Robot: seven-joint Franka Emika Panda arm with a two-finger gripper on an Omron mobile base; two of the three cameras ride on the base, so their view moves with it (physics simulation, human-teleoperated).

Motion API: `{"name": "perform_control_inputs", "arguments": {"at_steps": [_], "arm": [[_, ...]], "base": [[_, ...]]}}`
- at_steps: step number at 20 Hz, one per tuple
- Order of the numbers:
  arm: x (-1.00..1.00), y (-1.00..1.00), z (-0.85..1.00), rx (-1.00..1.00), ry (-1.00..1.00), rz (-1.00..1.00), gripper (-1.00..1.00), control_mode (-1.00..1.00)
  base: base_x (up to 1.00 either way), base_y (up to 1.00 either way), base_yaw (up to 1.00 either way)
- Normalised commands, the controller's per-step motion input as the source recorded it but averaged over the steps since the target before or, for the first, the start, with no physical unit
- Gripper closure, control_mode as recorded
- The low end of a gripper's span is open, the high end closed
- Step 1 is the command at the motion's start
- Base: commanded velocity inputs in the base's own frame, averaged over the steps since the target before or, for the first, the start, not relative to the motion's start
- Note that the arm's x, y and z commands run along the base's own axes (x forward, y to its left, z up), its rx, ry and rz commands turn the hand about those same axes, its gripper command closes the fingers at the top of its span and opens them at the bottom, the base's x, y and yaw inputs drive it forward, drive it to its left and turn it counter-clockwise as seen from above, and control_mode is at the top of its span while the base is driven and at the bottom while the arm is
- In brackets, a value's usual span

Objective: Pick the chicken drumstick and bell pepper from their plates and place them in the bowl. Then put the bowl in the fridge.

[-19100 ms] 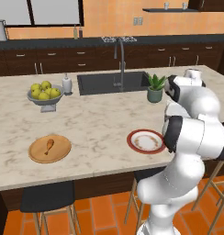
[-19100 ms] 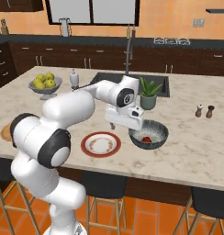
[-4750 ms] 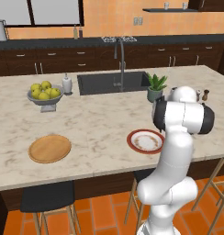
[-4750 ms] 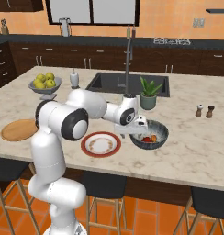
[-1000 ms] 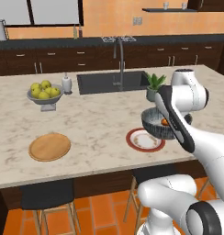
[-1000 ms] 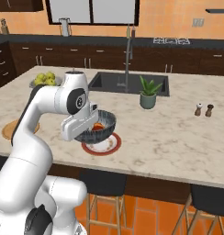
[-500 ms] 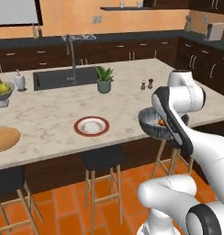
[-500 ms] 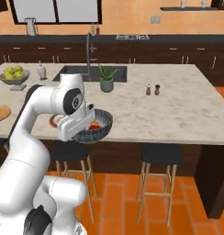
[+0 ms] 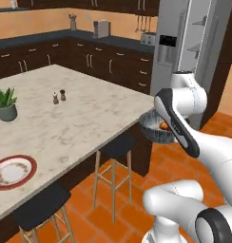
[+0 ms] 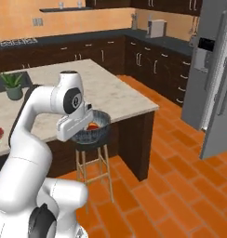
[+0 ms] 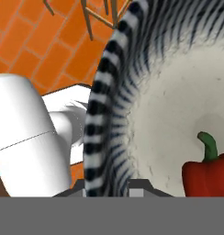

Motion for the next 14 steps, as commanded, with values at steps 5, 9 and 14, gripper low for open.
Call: {"name": "perform_control_inputs", "arguments": {"at_steps": [5, 9, 14], "arm": [[0.0, 0.0, 0.0, 0.0, 0.0, 0.0, 1.0, 1.0], [0.0, 0.0, 0.0, 0.0, 0.0, 0.0, 1.0, 1.0], [0.0, 0.0, 0.0, 0.0, 0.0, 0.0, 1.0, 1.0]], "base": [[0.54, -0.93, -0.03], [0.72, -1.0, 0.38], [0.51, -1.0, 0.52]]}}
